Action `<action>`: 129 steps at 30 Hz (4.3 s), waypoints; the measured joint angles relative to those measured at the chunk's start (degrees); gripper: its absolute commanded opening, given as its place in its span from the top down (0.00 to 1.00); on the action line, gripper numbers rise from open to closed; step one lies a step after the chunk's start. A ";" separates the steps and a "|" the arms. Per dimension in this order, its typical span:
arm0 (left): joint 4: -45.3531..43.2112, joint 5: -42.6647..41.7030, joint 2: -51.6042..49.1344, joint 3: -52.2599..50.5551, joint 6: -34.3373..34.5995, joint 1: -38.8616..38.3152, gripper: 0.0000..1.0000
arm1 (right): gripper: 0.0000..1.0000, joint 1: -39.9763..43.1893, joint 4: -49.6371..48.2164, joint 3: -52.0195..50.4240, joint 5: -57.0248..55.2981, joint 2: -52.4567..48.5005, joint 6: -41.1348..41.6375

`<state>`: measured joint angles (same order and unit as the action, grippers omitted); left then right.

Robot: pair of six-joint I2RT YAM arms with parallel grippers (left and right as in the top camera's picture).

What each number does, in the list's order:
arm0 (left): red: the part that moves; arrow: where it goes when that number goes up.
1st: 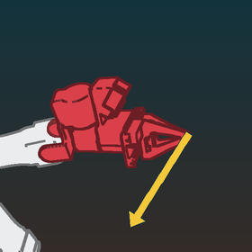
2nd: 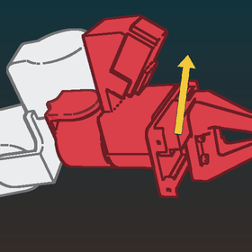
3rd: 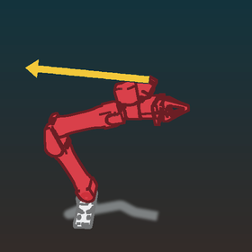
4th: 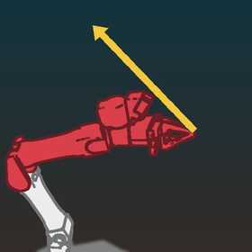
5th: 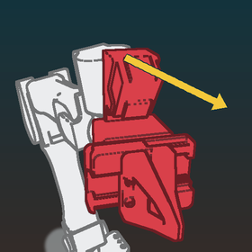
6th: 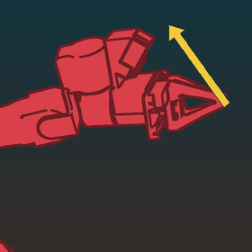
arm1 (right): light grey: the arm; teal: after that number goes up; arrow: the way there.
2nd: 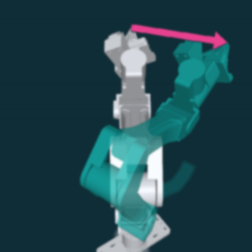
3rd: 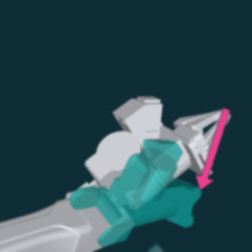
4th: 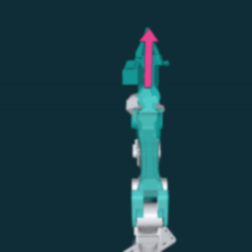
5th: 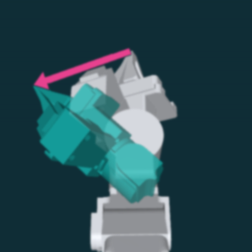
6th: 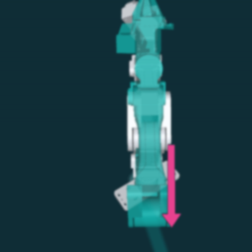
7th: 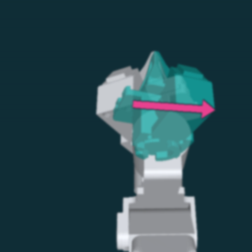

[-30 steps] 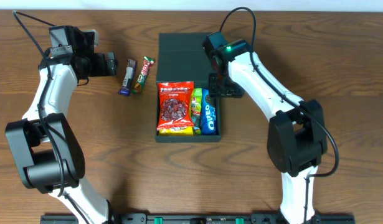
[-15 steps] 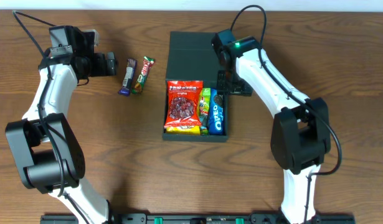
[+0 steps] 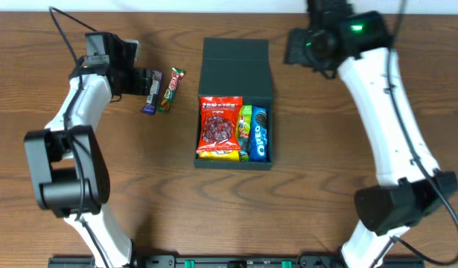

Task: Pack container
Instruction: 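Retract the right arm and grasp the blue candy bar with left gripper, then insert the blue bar into the box and release it, then grasp the red KitKat bar with the left gripper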

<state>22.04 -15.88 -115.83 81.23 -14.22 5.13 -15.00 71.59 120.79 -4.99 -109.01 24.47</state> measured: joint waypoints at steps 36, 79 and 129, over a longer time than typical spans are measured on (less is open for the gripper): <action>3.63 7.32 5.14 6.25 11.89 -7.23 0.80 | 0.27 16.11 2.64 0.00 -0.02 -0.44 -0.17; 3.50 30.32 9.16 7.39 29.07 -35.89 0.50 | 0.24 27.19 -4.46 0.00 -0.15 -0.44 -0.66; 9.01 14.58 3.52 12.26 14.45 -15.89 0.78 | 0.20 27.17 -2.29 0.00 2.69 -0.44 -0.63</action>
<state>31.05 -1.30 -112.31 93.49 0.23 -10.76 12.16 69.30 120.79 -2.31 -109.45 23.83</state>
